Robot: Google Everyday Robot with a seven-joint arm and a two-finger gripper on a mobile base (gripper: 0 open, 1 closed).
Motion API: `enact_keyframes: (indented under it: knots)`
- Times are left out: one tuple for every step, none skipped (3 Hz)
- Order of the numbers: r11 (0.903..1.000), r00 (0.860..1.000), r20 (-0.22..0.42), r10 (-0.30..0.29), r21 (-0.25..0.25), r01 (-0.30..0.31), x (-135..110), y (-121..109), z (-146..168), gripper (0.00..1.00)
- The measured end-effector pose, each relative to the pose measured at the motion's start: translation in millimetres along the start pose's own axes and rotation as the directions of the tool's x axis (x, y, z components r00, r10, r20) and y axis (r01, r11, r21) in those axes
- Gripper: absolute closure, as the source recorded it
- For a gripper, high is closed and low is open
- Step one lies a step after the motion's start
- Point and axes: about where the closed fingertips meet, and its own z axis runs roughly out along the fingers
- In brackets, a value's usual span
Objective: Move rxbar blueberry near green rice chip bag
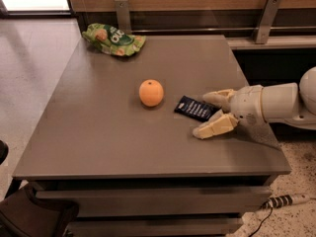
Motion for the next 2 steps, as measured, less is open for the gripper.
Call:
enact_keyframes:
  knots:
    - [1.0000, 1.000, 0.000, 0.000, 0.000, 0.000, -2.0, -0.2, -1.2, 0.92]
    - [1.0000, 1.000, 0.000, 0.000, 0.000, 0.000, -4.7, -0.3, -2.6, 1.00]
